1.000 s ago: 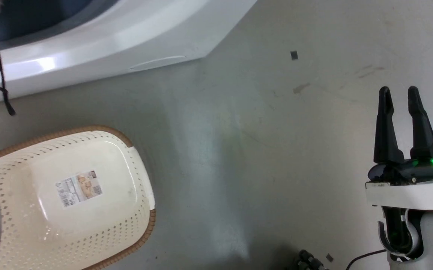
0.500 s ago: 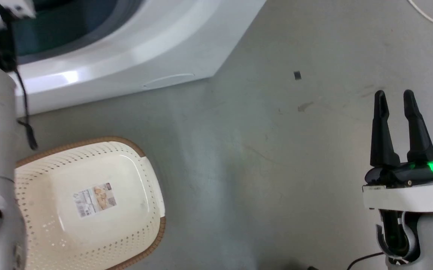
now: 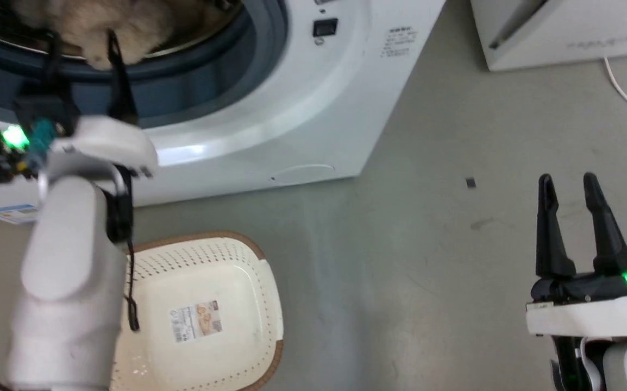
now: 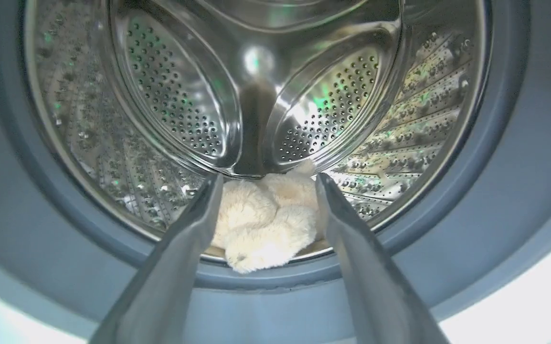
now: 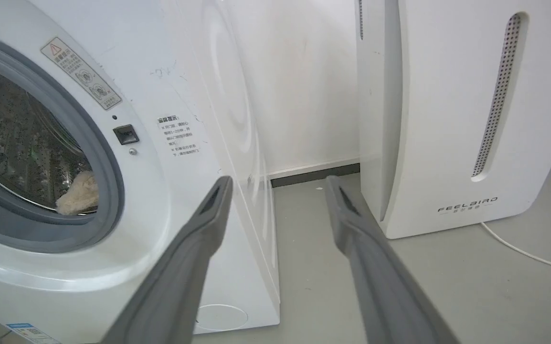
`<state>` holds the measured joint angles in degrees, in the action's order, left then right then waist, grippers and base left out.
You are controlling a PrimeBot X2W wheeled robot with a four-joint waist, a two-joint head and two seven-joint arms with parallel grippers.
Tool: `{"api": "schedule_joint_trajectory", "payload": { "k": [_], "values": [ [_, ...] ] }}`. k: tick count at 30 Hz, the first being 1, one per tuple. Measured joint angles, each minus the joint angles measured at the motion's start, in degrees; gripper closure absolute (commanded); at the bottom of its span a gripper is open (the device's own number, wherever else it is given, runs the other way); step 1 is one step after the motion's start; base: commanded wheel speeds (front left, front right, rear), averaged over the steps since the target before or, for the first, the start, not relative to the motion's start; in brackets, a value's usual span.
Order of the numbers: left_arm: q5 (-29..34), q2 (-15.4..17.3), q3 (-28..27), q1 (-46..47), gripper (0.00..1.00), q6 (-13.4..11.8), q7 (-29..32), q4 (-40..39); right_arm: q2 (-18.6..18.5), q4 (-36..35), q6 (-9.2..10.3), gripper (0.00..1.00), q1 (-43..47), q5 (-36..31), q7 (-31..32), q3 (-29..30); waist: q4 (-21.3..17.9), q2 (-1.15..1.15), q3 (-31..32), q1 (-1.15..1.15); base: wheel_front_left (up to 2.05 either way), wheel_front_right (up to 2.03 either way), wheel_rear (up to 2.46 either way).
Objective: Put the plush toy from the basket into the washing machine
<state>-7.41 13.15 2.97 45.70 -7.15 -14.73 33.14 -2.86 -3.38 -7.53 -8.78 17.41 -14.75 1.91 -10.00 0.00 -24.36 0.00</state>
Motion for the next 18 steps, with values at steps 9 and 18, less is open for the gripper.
{"api": "schedule_joint_trajectory", "payload": {
  "k": [9,18],
  "values": [
    [2.2,-5.0,0.0,-15.5,0.00,-0.8,0.0,-10.7,0.0,0.5,0.00,0.00,3.9,-4.5,0.0,0.2,5.0,0.00,7.5,-0.01,0.00,0.00,0.00],
    [4.4,-6.4,-0.2,-26.4,0.00,-0.7,0.0,-19.7,0.0,0.5,0.00,0.00,6.0,-8.9,0.0,0.2,9.2,0.00,13.5,-0.01,0.00,0.00,0.00]
  ]
}}
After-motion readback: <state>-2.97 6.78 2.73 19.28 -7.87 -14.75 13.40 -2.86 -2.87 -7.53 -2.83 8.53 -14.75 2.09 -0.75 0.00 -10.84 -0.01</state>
